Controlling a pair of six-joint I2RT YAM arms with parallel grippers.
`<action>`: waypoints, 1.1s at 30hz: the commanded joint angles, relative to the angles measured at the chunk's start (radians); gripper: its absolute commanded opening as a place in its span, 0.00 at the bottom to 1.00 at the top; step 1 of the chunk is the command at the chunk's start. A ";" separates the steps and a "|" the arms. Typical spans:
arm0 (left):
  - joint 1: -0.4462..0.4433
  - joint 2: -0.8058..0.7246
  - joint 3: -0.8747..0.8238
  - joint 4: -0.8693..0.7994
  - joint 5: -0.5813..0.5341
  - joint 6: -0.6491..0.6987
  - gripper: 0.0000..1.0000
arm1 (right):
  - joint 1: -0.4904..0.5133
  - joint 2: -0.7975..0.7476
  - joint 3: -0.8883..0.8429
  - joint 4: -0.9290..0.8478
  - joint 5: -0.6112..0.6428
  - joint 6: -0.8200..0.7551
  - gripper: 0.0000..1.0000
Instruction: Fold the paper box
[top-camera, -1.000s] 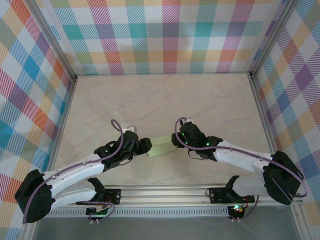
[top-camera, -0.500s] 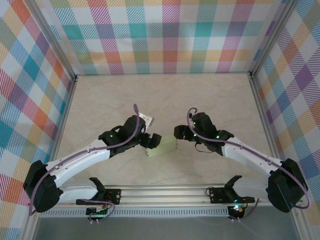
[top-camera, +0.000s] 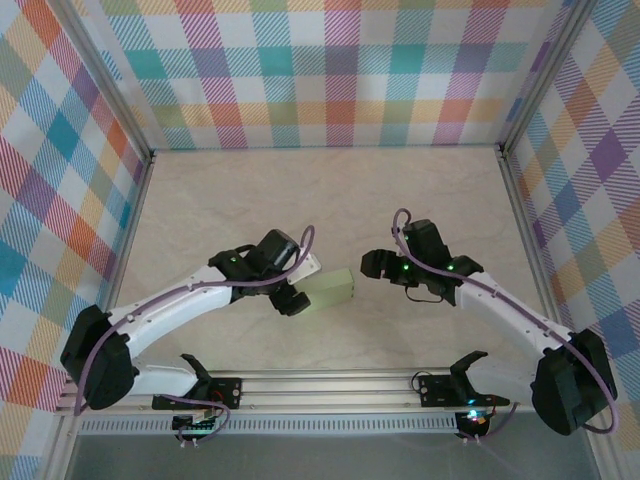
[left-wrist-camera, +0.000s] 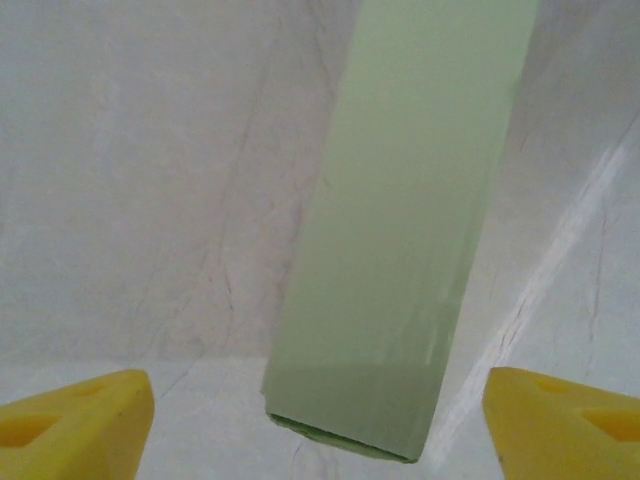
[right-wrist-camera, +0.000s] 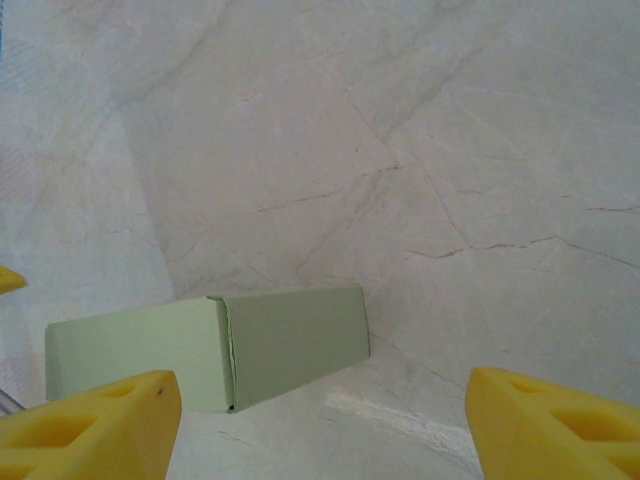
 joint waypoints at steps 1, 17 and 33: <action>0.010 0.055 0.014 -0.057 -0.015 0.071 0.74 | -0.006 0.030 0.050 -0.010 -0.049 -0.026 0.74; 0.043 0.120 0.058 -0.059 0.116 0.082 0.36 | -0.006 0.007 0.018 -0.017 -0.015 -0.016 0.73; 0.044 0.092 0.049 0.010 0.125 0.017 0.42 | -0.006 -0.002 -0.007 0.001 -0.025 -0.012 0.73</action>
